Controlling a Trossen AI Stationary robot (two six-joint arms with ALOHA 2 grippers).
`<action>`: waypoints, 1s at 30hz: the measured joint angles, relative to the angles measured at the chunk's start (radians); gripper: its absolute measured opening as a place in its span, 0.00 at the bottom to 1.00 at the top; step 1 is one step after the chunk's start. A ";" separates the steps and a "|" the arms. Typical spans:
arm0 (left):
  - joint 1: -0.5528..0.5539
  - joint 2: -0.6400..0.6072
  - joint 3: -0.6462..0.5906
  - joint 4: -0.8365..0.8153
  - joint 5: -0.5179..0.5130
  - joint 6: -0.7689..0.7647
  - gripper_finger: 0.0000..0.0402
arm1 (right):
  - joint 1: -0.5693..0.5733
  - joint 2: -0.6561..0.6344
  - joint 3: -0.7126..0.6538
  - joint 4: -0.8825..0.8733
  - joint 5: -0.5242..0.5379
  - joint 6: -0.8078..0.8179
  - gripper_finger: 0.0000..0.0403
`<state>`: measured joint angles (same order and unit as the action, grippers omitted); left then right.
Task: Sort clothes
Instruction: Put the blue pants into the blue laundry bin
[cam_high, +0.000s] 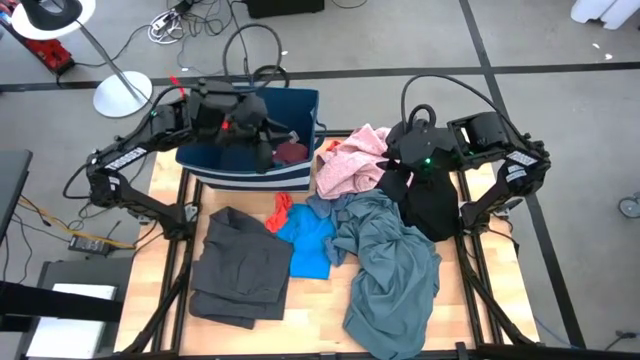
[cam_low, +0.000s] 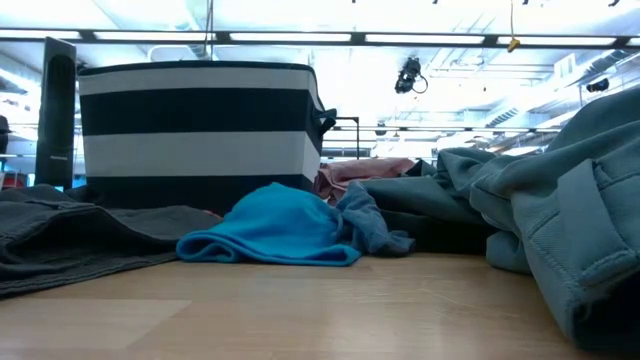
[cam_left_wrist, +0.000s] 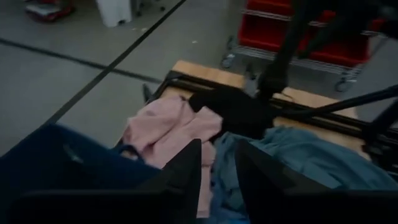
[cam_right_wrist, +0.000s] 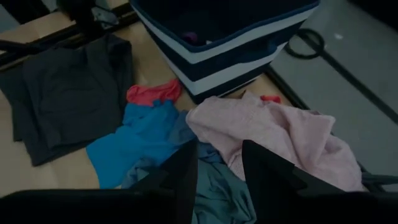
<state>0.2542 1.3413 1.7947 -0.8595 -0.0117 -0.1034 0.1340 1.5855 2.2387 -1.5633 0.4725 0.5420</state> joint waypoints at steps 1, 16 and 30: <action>-0.015 -0.002 0.000 0.003 -0.001 0.000 0.24 | 0.010 -0.001 -0.011 0.007 0.017 0.005 0.32; -0.184 -0.130 -0.437 0.437 -0.002 -0.139 0.20 | 0.129 -0.048 -0.468 0.334 0.015 0.116 0.32; -0.237 -0.380 -0.688 0.509 -0.079 -0.203 0.20 | 0.214 -0.410 -1.015 0.543 -0.095 0.427 0.32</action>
<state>0.0169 0.9613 1.1065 -0.3505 -0.0911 -0.3065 0.3485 1.1751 1.2237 -1.0201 0.3778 0.9694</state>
